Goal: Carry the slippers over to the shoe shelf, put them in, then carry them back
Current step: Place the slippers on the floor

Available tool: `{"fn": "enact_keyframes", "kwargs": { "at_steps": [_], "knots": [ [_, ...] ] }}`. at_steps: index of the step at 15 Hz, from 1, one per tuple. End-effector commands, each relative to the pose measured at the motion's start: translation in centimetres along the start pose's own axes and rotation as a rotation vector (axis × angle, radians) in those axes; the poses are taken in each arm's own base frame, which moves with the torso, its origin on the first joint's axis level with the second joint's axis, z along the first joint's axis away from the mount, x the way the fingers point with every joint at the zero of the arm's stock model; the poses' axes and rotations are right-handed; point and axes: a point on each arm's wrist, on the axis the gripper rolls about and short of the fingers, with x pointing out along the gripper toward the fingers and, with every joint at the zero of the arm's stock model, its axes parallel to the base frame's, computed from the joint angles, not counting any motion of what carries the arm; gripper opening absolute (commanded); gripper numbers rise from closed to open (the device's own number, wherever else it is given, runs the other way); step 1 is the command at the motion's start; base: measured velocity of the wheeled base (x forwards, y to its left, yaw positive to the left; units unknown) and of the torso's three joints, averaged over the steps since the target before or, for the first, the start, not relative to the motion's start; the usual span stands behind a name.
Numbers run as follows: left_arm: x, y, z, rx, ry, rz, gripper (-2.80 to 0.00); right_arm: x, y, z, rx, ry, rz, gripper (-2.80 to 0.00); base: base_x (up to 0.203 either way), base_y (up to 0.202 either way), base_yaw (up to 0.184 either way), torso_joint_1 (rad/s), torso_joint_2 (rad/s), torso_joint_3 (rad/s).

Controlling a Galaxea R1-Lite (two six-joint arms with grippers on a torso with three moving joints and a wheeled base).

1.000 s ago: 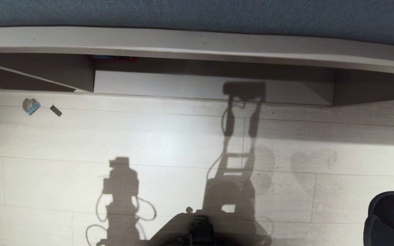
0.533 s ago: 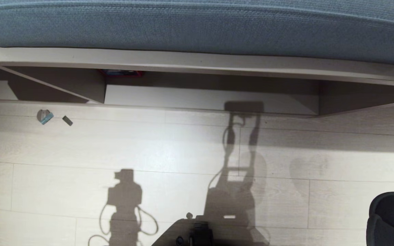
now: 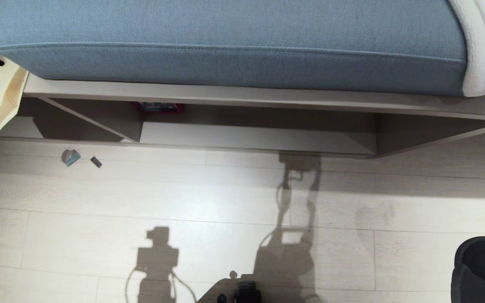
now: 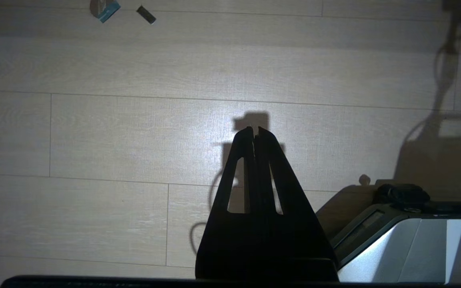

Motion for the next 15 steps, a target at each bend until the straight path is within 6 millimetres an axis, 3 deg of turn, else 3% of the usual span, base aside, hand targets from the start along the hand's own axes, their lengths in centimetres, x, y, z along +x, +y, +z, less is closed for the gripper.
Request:
{"fn": "enact_keyframes", "kwargs": {
  "at_steps": [1,15],
  "knots": [
    [0.01,0.00,0.02,-0.001,-0.001,0.000,-2.80,0.03,0.00,0.00,0.000,0.004,0.000,-2.80,0.000,0.000,0.000,0.002,0.00,0.194],
    [0.01,0.00,0.02,-0.001,-0.001,0.000,-2.80,0.03,0.00,0.00,-0.001,0.004,0.000,-2.80,0.000,0.000,0.000,0.002,0.00,0.201]
  ]
}}
